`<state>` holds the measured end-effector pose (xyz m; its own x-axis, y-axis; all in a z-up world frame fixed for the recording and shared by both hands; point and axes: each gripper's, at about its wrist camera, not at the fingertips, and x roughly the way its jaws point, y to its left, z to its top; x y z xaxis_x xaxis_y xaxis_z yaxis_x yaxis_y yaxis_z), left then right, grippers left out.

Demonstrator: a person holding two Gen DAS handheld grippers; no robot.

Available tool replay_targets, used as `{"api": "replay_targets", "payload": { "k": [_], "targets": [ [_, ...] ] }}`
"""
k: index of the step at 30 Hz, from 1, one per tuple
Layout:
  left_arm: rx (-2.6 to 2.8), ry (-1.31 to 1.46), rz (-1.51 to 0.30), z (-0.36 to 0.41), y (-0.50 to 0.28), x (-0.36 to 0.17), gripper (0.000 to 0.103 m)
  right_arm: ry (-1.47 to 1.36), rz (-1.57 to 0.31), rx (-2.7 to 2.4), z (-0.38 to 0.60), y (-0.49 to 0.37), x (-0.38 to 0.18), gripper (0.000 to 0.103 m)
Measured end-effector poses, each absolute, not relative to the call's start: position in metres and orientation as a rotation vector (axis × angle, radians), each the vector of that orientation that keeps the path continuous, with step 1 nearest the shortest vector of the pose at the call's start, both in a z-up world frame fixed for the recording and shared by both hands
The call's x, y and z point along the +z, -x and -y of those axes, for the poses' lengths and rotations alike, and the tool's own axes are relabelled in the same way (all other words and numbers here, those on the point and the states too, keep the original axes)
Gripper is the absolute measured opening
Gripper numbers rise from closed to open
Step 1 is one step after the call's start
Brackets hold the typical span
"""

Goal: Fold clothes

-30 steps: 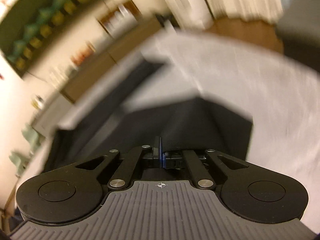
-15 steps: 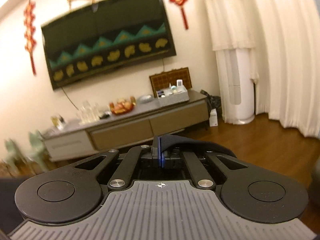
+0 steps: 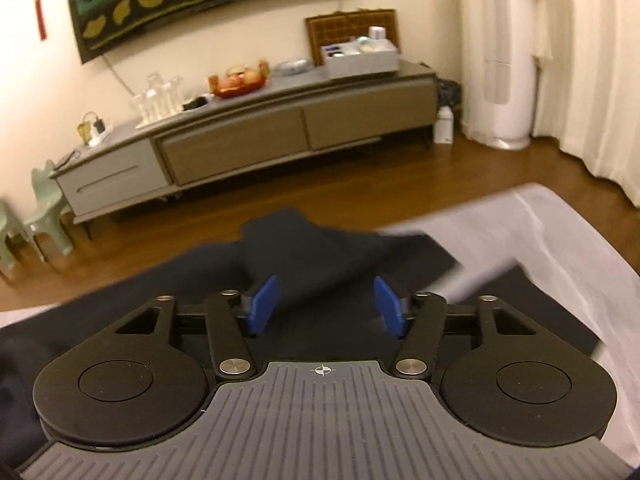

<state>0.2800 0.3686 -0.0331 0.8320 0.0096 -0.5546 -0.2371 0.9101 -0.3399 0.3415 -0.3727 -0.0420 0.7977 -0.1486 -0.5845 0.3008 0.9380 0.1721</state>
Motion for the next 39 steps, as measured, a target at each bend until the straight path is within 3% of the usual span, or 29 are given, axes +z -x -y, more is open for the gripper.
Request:
{"api": "replay_targets", "payload": {
  "k": [2, 3, 5, 7, 14, 15, 16, 17, 18, 19, 20, 24, 30, 33, 37, 39],
  "targets": [
    [0.107, 0.306, -0.59, -0.355, -0.252, -0.017, 0.047, -0.266, -0.599, -0.287, 0.39, -0.31, -0.051, 0.086],
    [0.076, 0.252, -0.58, -0.342, -0.235, -0.007, 0.048, -0.258, -0.609, -0.31, 0.399, -0.297, -0.057, 0.087],
    [-0.035, 0.153, -0.585, -0.312, -0.203, 0.001, 0.065, -0.251, -0.647, -0.341, 0.416, -0.277, -0.073, 0.087],
    [-0.155, 0.051, -0.628, -0.283, -0.172, -0.004, 0.073, -0.266, -0.688, -0.36, 0.431, -0.268, -0.09, 0.087],
    [-0.248, -0.181, -0.734, -0.225, -0.133, -0.061, 0.073, -0.268, -0.683, -0.337, 0.438, -0.288, -0.124, 0.092],
    [-0.239, -0.21, -0.74, -0.222, -0.135, -0.066, 0.073, -0.237, -0.671, -0.329, 0.431, -0.295, -0.125, 0.089],
    [-0.228, -0.238, -0.745, -0.218, -0.136, -0.072, 0.073, -0.192, -0.666, -0.327, 0.423, -0.301, -0.126, 0.072],
    [-0.207, -0.258, -0.748, -0.21, -0.135, -0.077, 0.07, -0.145, -0.665, -0.327, 0.416, -0.306, -0.126, 0.036],
    [-0.198, -0.279, -0.759, -0.208, -0.141, -0.082, 0.062, -0.134, -0.67, -0.313, 0.412, -0.311, -0.124, 0.019],
    [-0.196, -0.296, -0.771, -0.199, -0.152, -0.082, 0.029, -0.146, -0.68, -0.291, 0.41, -0.315, -0.121, 0.002],
    [-0.189, -0.28, -0.768, -0.202, -0.154, -0.079, 0.006, -0.146, -0.674, -0.277, 0.408, -0.312, -0.114, 0.001],
    [-0.205, -0.186, -0.686, -0.217, -0.144, -0.047, 0.003, -0.114, -0.603, -0.242, 0.406, -0.28, -0.073, 0.0],
    [-0.267, 0.221, -0.41, -0.288, -0.073, 0.022, 0.004, -0.063, -0.501, -0.178, 0.423, -0.19, 0.014, 0.0],
    [-0.379, 0.192, -0.564, -0.302, -0.073, 0.016, 0.012, -0.073, -0.524, -0.169, 0.417, -0.149, 0.025, 0.001],
    [-0.345, 0.087, -0.782, -0.3, -0.072, -0.024, 0.018, -0.186, -0.691, -0.172, 0.418, -0.126, -0.03, 0.048],
    [-0.343, 0.048, -0.79, -0.3, -0.06, -0.028, 0.023, -0.228, -0.755, -0.234, 0.427, -0.121, -0.045, 0.048]
  ]
}}
